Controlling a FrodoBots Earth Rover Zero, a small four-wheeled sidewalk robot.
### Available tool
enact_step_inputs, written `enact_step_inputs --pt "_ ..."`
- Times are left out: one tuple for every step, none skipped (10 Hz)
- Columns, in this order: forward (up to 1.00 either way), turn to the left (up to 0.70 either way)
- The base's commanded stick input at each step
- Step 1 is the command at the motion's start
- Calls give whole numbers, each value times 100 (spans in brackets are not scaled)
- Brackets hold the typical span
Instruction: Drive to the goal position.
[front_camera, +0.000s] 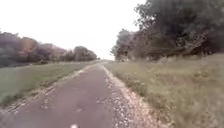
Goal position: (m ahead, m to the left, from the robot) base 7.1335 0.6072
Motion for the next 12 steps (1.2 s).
enact_step_inputs --pt "0 68" --pt "0 69" --pt "0 70" --pt "0 70" --pt "0 70" --pt "0 0" --pt "0 0" --pt "0 20" --pt "0 46" --pt "17 56" --pt "48 32" --pt "70 14"
